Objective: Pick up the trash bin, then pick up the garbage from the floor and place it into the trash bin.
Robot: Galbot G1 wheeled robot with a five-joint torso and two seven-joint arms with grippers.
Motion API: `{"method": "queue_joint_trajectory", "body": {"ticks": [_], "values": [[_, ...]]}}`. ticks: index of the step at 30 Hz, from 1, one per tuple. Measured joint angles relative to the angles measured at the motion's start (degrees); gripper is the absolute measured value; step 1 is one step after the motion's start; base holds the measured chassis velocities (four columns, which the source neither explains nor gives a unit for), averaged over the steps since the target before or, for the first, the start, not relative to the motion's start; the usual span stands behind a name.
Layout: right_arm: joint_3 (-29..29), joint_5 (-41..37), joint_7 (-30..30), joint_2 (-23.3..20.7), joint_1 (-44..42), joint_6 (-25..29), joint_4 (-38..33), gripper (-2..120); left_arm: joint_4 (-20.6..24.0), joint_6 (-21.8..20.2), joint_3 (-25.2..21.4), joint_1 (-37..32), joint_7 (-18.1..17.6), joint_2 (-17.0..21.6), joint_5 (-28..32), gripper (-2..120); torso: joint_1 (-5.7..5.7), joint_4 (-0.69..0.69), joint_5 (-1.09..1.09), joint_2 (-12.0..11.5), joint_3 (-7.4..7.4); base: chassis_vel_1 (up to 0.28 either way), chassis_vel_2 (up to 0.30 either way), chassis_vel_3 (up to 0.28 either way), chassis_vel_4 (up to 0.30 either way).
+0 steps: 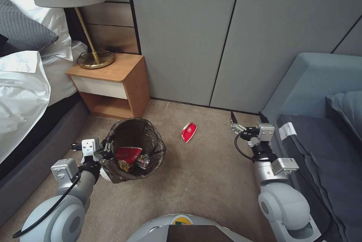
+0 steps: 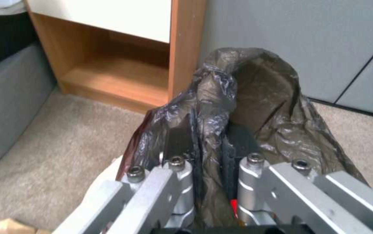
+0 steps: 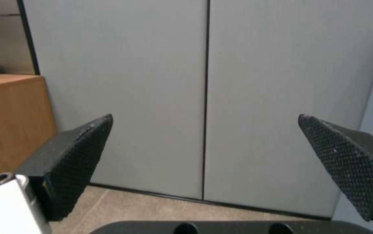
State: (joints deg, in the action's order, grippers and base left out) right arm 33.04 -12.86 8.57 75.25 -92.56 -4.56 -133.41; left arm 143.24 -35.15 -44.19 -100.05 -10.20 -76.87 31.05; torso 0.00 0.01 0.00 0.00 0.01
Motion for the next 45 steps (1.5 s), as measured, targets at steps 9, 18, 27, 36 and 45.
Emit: {"method": "queue_joint_trajectory", "body": {"ticks": [9, 18, 27, 36, 45], "values": [[-0.2, 0.4, -0.1, 0.1, -0.2, 0.1, 0.0, 100, 0.0, 0.0, 0.0, 0.0, 0.1, 0.1, 0.1, 8, 0.00, 0.00, 0.00, 0.0, 0.00, -0.116, 0.108, 0.107, -0.095], [-0.3, 0.4, -0.2, 0.0, -0.2, 0.4, 0.1, 100, 0.0, 0.3, 0.0, 0.0, 0.1, 0.2, 0.3, 8, 0.00, 0.00, -0.01, 0.0, 0.00, -0.118, 0.122, 0.111, -0.124], [-1.3, -0.7, -0.4, -1.2, 0.8, -1.0, 0.8, 100, 0.0, 0.4, -0.1, -0.1, 0.2, 0.3, 0.6, 8, 0.00, -0.01, -0.01, 0.0, -0.01, -0.051, 0.068, 0.050, -0.065], [-6.4, -10.8, 4.4, -7.6, 10.1, -9.5, 5.6, 100, 0.0, 0.5, -0.2, -0.5, 0.2, 0.3, 0.7, 8, 0.00, 0.01, -0.01, 0.0, -0.01, 0.000, 0.000, 0.000, 0.000], [-15.0, -19.6, 10.0, -11.1, 20.6, -16.0, 13.5, 100, 0.0, 0.8, -0.6, -0.9, 0.3, 0.3, 0.7, 8, 0.00, 0.01, 0.00, 0.0, 0.00, 0.000, 0.000, 0.000, 0.000]]}}
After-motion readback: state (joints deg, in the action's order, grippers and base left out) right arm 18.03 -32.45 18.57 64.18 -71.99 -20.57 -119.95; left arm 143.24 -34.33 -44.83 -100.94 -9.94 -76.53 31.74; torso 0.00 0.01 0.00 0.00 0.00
